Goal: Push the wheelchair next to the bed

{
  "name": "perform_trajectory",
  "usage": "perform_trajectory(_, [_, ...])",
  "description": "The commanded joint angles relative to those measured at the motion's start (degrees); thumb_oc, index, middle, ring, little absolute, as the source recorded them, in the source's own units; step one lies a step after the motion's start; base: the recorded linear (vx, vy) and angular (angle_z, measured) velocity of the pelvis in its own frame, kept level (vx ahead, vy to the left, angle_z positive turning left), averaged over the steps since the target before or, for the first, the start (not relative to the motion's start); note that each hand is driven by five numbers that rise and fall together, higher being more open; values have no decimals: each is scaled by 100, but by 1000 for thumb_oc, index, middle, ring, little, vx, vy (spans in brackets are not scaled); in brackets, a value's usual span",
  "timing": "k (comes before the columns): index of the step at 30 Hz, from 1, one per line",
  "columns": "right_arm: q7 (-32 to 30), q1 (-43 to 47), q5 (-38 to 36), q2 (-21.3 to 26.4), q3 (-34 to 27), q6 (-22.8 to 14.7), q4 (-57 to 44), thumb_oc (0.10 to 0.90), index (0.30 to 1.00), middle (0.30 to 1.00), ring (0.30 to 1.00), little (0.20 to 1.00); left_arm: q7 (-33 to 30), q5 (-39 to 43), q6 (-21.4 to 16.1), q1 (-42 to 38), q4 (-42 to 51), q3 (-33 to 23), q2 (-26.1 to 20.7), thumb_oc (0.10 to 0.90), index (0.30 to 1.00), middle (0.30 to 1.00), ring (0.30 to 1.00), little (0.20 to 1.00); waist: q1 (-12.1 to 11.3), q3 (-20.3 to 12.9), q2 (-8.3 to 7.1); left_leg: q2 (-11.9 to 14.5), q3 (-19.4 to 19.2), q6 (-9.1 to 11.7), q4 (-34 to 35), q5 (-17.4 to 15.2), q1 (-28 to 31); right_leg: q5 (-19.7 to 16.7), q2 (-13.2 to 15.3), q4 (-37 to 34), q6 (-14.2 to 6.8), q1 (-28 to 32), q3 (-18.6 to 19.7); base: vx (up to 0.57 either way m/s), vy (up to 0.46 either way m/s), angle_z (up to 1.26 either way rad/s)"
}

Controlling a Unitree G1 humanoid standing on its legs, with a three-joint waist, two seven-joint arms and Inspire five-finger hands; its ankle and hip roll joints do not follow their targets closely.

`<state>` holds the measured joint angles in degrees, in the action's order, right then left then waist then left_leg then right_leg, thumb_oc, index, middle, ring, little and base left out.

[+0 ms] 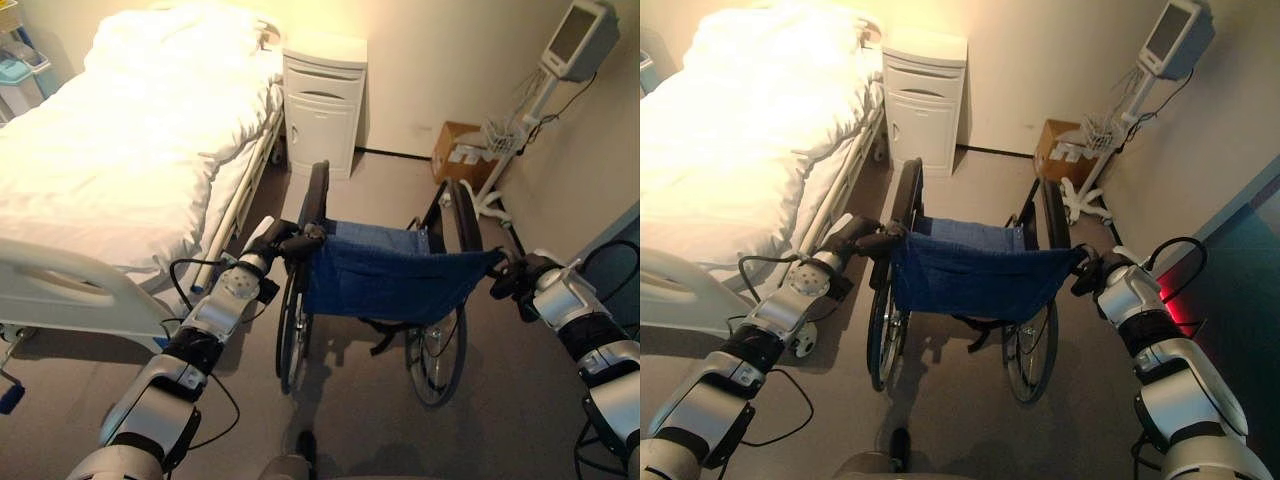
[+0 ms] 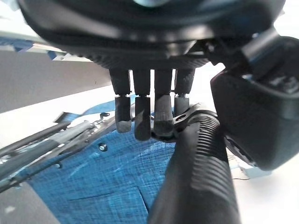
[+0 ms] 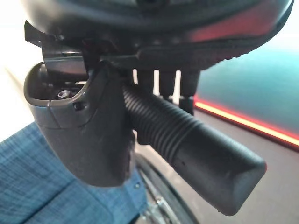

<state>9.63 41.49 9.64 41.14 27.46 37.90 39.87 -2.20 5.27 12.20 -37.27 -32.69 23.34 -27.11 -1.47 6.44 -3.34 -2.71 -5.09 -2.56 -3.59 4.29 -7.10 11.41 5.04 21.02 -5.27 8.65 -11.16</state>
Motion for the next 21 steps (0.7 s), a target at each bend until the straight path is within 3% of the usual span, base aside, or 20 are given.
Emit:
perform_trajectory(1, [222,175,-37,-1028,846,-1898,-628,400,300,300,300,300,-175,-468,304,391,-173,226,-239,400,300,300,300,300,-647,381,94,-61,149,62,369,235,308,-2222,349,157,-380,-153,482,275,70,2])
perform_trajectory(5, [246,272,-192,-985,837,-1650,-765,400,300,300,300,300,-215,-607,216,438,-74,228,-151,400,300,300,300,300,-365,532,212,-37,517,31,534,51,921,-2385,474,-72,-308,-1386,436,371,-57,-2])
perform_trajectory(9, [253,467,-374,-895,874,-1333,-1015,400,300,300,300,300,-310,-378,215,424,125,219,-263,400,300,300,300,300,-138,738,-12,-169,762,15,311,-601,1360,-2948,825,-1553,-472,-2001,542,394,-228,-5])
perform_trajectory(12, [300,505,-327,-883,833,-1263,-1173,400,300,300,300,300,-346,-270,66,495,107,132,-244,400,300,300,300,300,-62,806,77,65,804,124,159,-831,1627,-2800,839,-2533,-494,-2197,297,470,-251,44])
perform_trajectory(15, [390,522,-215,-934,820,-1241,-1182,400,300,300,300,300,-294,-374,-9,543,68,82,-181,400,300,300,300,300,-72,868,67,157,818,174,27,-939,1701,-2820,862,-2478,-464,-2171,292,419,-310,78])
perform_trajectory(18, [340,580,-478,-963,919,-1257,-975,400,300,300,300,300,-178,-230,-20,603,-30,74,-150,400,300,300,300,300,-103,773,-70,265,917,312,-289,-1063,1758,-2675,812,-2024,-404,-1782,341,497,-402,94])
perform_trajectory(21, [470,618,-450,-993,1002,-1294,-914,400,300,300,300,300,-131,-342,46,686,-69,30,-157,400,300,300,300,300,-86,671,-93,517,833,480,-329,-735,1912,-2701,790,-1819,-372,-1645,183,379,-255,69])
